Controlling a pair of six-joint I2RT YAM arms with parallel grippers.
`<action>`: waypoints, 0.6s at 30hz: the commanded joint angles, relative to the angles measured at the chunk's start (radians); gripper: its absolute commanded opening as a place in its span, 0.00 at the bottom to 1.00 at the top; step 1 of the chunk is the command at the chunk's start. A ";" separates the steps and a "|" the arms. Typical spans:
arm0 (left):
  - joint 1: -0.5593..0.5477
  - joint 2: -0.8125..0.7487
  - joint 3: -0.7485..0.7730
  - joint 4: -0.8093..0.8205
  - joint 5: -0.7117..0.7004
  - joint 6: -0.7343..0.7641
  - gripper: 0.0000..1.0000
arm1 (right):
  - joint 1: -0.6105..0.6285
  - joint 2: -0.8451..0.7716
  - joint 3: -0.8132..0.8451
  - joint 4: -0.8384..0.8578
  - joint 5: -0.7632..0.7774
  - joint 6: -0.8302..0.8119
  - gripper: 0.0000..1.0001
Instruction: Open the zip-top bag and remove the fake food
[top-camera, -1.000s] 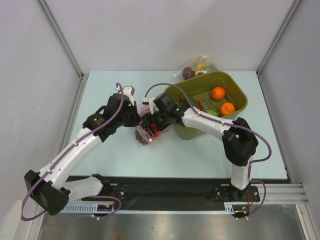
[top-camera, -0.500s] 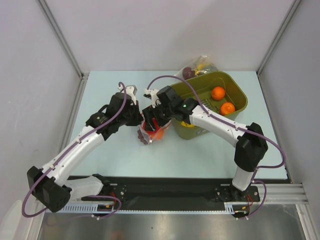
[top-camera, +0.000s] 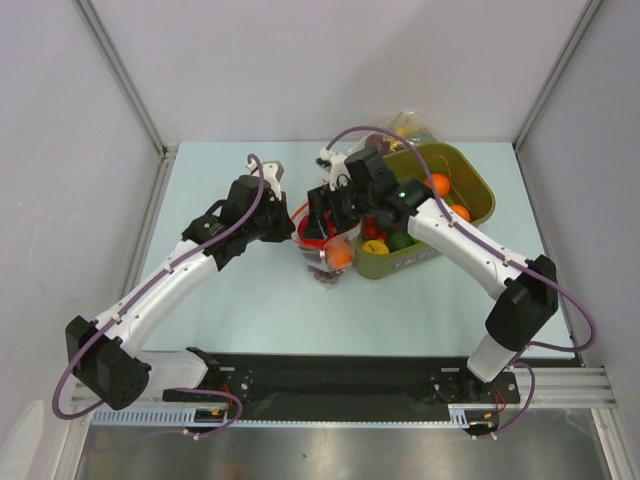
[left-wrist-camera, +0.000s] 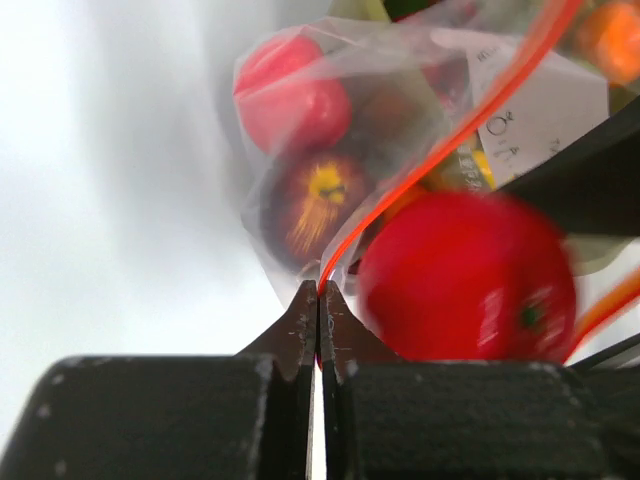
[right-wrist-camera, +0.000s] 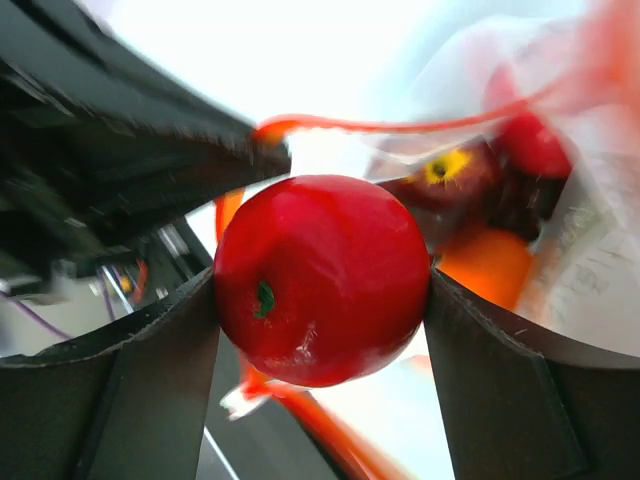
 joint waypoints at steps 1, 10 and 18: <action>0.003 0.016 0.034 -0.007 -0.001 0.031 0.00 | -0.050 -0.060 0.017 0.110 -0.051 0.057 0.41; 0.001 0.030 0.061 0.021 0.022 0.040 0.00 | -0.039 0.019 0.084 0.115 -0.113 0.016 0.41; 0.003 0.010 0.035 0.019 -0.016 0.009 0.00 | -0.102 0.003 0.116 0.115 -0.105 0.034 0.40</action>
